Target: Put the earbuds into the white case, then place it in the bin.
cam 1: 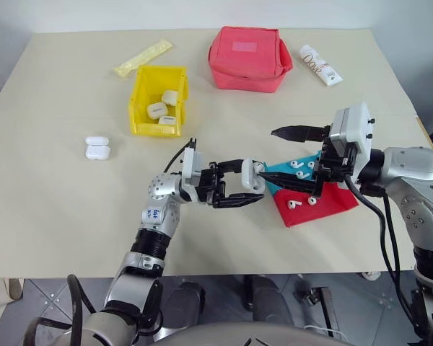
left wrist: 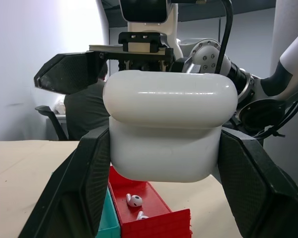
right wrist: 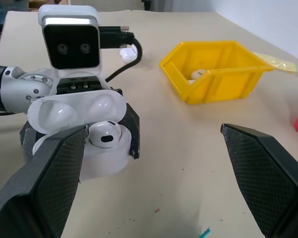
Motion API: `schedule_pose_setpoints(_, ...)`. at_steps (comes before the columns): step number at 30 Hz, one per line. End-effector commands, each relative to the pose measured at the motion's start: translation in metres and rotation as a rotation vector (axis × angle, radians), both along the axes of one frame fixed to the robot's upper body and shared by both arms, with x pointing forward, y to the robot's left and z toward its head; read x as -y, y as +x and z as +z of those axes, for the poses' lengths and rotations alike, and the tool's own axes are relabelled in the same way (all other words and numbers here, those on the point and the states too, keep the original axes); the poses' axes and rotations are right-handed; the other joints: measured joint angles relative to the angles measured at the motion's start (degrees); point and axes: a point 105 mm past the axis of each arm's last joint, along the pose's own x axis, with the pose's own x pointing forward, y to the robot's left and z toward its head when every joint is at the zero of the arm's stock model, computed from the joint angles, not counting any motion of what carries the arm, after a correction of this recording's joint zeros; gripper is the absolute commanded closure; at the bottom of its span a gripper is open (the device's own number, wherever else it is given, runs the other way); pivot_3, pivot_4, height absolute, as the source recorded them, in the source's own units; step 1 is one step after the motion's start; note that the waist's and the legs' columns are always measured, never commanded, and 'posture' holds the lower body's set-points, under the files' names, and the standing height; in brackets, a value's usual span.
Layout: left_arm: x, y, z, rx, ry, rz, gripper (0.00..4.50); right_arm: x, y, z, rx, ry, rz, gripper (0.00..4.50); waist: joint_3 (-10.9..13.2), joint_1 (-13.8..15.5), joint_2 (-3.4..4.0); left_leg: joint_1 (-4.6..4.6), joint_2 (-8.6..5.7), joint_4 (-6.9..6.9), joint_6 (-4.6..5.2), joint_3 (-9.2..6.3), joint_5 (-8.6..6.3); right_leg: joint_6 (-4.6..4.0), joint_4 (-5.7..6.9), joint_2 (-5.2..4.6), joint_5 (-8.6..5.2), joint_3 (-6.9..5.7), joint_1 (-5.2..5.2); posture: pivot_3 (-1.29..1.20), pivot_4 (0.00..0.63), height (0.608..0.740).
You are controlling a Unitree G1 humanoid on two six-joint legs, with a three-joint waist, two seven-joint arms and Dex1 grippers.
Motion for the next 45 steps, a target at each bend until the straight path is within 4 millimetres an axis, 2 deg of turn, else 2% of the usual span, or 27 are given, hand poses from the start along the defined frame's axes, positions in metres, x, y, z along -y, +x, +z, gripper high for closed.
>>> schedule_pose_setpoints(1, -0.004, 0.005, 0.004, 0.015, -0.015, 0.035, 1.70, 0.015, -0.011, 0.013, 0.053, 0.016, -0.050, 0.03, 0.0, 0.1, 0.00, -0.01, 0.00, 0.00, 0.00, -0.01, 0.00, 0.00, -0.01, 0.00, 0.00, -0.01, 0.00, 0.00, 0.150, 0.740)
schedule_pose_setpoints(3, -0.008, 0.008, 0.002, 0.010, -0.013, 0.052, 1.70, 0.029, -0.017, 0.009, 0.042, 0.026, -0.104, 0.03, 0.0, 0.2, -0.01, -0.01, -0.01, 0.00, 0.00, -0.02, 0.00, 0.00, -0.03, -0.01, 0.00, -0.02, 0.02, 0.00, 0.150, 0.740)
schedule_pose_setpoints(4, -0.011, 0.010, 0.001, 0.002, -0.013, 0.069, 1.70, 0.045, -0.024, 0.003, 0.022, 0.038, -0.162, 0.03, 0.0, 0.4, -0.03, -0.03, -0.01, 0.00, 0.00, -0.03, 0.00, 0.01, -0.03, -0.01, 0.00, -0.02, 0.02, 0.00, 0.150, 0.740)
schedule_pose_setpoints(9, -0.023, 0.018, 0.002, -0.019, -0.018, 0.110, 1.70, 0.097, -0.054, -0.021, -0.053, 0.044, -0.383, 0.03, 0.0, 1.4, 0.00, -0.03, -0.03, 0.00, 0.04, 0.05, 0.01, 0.05, -0.04, -0.01, 0.03, 0.05, 0.00, 0.00, 0.150, 0.740)
schedule_pose_setpoints(13, -0.033, 0.024, 0.001, -0.024, -0.002, 0.131, 1.70, 0.126, -0.084, -0.041, -0.131, 0.051, -0.529, 0.03, 0.0, 1.4, -0.02, 0.07, -0.01, -0.01, 0.05, 0.08, 0.00, 0.07, -0.04, 0.01, 0.04, 0.06, 0.13, 0.00, 0.150, 0.740)
schedule_pose_setpoints(16, -0.040, 0.028, 0.001, -0.021, 0.014, 0.148, 1.70, 0.135, -0.101, -0.049, -0.165, 0.056, -0.596, 0.03, 0.0, 1.2, -0.02, 0.09, 0.02, -0.06, 0.04, 0.07, -0.01, 0.06, -0.05, 0.05, 0.03, 0.06, 0.12, 0.00, 0.150, 0.740)
schedule_pose_setpoints(21, -0.046, 0.034, 0.005, -0.007, 0.020, 0.173, 1.70, 0.135, -0.105, -0.049, -0.168, 0.058, -0.629, 0.03, 0.0, 0.9, -0.03, 0.10, 0.01, -0.05, 0.05, 0.11, -0.02, 0.07, -0.04, 0.02, 0.03, 0.11, 0.11, 0.00, 0.150, 0.740)
schedule_pose_setpoints(28, -0.046, 0.032, 0.008, 0.019, 0.018, 0.184, 1.70, 0.127, -0.083, -0.042, -0.180, -0.028, -0.593, 0.03, 0.0, 1.0, -0.09, 0.08, -0.01, -0.05, 0.06, 0.10, -0.02, 0.07, -0.06, 0.00, 0.03, 0.09, 0.11, 0.00, 0.150, 0.740)
schedule_pose_setpoints(33, -0.044, 0.022, 0.004, 0.029, -0.004, 0.208, 1.70, 0.107, -0.040, -0.024, -0.203, -0.148, -0.474, 0.03, 0.1, 0.2, -0.04, 0.07, 0.01, -0.05, 0.06, 0.10, -0.01, 0.06, -0.06, -0.01, 0.03, 0.09, 0.09, 0.00, 0.150, 0.740)
schedule_pose_setpoints(36, -0.042, 0.014, 0.002, 0.030, -0.020, 0.221, 1.70, 0.104, -0.019, -0.027, -0.282, -0.274, -0.454, 0.66, 0.1, 0.0, -0.01, 0.06, 0.03, -0.06, 0.05, 0.08, -0.01, 0.03, -0.07, -0.02, 0.02, 0.07, 0.07, 0.00, 0.150, 0.740)
schedule_pose_setpoints(40, -0.038, 0.004, -0.001, 0.038, -0.029, 0.224, 1.70, 0.093, 0.002, -0.021, -0.243, -0.390, -0.366, 2.02, 0.1, 0.6, -0.03, -0.05, 0.18, -0.07, -0.06, -0.05, 0.01, -0.05, -0.12, 0.06, -0.03, -0.13, 0.00, 0.00, 0.150, 0.740)
schedule_pose_setpoints(45, -0.034, -0.005, -0.003, 0.043, -0.041, 0.228, 1.70, 0.087, 0.035, -0.022, -0.237, -0.496, -0.336, 2.02, 0.1, 0.0, 0.00, -0.05, -0.01, -0.01, 0.03, 0.05, 0.03, 0.09, -0.17, -0.05, 0.06, -0.01, 0.06, 0.00, 0.150, 0.740)
